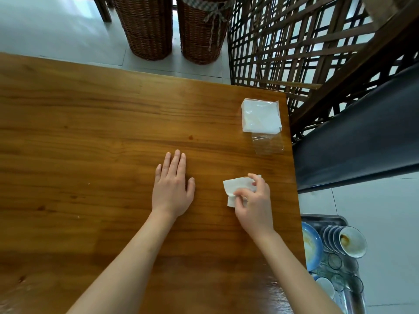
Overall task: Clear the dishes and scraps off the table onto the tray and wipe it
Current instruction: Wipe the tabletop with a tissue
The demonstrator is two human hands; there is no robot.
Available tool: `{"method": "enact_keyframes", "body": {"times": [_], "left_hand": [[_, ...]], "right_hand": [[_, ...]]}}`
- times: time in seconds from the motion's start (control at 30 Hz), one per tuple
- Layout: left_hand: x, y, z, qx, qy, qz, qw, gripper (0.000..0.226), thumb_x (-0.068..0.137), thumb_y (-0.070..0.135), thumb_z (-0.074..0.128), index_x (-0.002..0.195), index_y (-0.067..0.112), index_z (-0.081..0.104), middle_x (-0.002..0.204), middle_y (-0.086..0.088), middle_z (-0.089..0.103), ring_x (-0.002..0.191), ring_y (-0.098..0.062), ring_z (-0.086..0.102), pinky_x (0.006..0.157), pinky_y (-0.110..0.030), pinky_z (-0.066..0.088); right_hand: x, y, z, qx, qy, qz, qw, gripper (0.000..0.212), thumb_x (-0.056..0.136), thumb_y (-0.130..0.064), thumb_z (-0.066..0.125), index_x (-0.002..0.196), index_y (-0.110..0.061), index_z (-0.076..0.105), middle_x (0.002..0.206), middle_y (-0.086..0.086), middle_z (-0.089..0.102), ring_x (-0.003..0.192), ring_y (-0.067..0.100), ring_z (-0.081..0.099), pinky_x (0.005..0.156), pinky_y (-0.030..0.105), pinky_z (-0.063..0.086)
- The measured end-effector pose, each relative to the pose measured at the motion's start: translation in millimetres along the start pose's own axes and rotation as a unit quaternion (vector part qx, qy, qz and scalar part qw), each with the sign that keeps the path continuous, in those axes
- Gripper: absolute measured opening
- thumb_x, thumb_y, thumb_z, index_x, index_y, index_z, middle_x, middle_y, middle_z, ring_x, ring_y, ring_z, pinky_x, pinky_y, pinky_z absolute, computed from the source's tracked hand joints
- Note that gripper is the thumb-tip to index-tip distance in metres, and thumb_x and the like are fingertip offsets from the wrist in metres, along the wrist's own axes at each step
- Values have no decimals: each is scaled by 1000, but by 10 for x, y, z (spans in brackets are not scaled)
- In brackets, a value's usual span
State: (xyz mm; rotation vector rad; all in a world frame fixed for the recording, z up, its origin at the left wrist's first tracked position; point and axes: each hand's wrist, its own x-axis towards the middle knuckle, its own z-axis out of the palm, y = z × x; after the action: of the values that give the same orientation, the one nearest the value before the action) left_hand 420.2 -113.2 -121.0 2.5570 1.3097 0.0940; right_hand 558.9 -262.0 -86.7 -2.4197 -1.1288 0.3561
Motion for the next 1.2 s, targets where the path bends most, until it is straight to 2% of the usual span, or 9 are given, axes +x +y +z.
{"method": "enact_keyframes", "body": {"times": [0.1,0.23,0.33,0.4,0.5,0.63,0.97,1.1,1.2], "left_hand": [[1,4,2,2,-2,-1,1000,62,92,42,39,146,15,26,153,-6,26,142,-23,15,111,-38,10],[-1,4,-27,0,-7,1,1000,62,93,41,38,147,16,23,154,-5,22,143,-23,12,112,-37,6],[-3,2,-51,-20,-11,8,1000,62,94,41,40,148,16,21,155,-4,19,144,-22,9,112,-35,4],[10,-29,-96,-55,1,13,998,60,94,37,45,147,16,26,154,-4,23,144,-21,11,112,-34,4],[121,-188,-180,-69,42,2,997,58,92,32,51,144,14,33,152,-6,29,142,-23,17,111,-37,8],[449,-413,-273,-23,45,-20,999,61,92,36,48,145,15,29,153,-6,26,143,-25,17,111,-39,10],[588,-530,-193,2,37,-8,999,59,93,38,39,146,17,27,153,-4,25,143,-23,16,111,-39,6],[582,-529,-198,0,31,-11,999,59,93,38,39,147,17,26,154,-4,23,143,-23,14,112,-38,6],[577,-529,-213,-9,24,-8,1000,59,93,37,39,147,17,26,154,-4,22,143,-22,13,112,-38,7]], "right_hand": [[-48,-67,13,3,9,5,1000,2,78,-14,71,79,-12,73,112,8,61,108,22,50,82,27,48],[-79,-139,64,23,67,40,997,8,80,-6,70,88,-5,73,93,7,68,93,22,58,76,26,49],[-80,-233,102,51,66,90,992,16,86,-5,63,101,-7,67,96,5,67,90,15,56,69,12,39],[-8,-284,111,56,60,105,991,22,88,-7,60,110,-7,65,100,4,67,94,15,58,71,12,39],[297,-406,100,69,68,89,991,20,89,-8,60,107,-7,68,99,5,68,95,17,61,75,15,42],[855,-726,176,101,99,58,988,21,90,-8,57,108,-8,68,103,5,67,93,11,58,70,4,35],[1613,-1032,513,64,65,55,994,20,90,-10,57,106,-7,69,105,9,66,99,17,59,77,16,42],[1355,-1165,656,46,-7,-74,996,19,89,-4,55,97,-7,72,93,9,65,91,20,57,80,29,48],[1147,-950,577,29,-22,-100,994,18,87,-3,57,93,-8,73,88,7,64,87,18,56,76,27,48]]}}
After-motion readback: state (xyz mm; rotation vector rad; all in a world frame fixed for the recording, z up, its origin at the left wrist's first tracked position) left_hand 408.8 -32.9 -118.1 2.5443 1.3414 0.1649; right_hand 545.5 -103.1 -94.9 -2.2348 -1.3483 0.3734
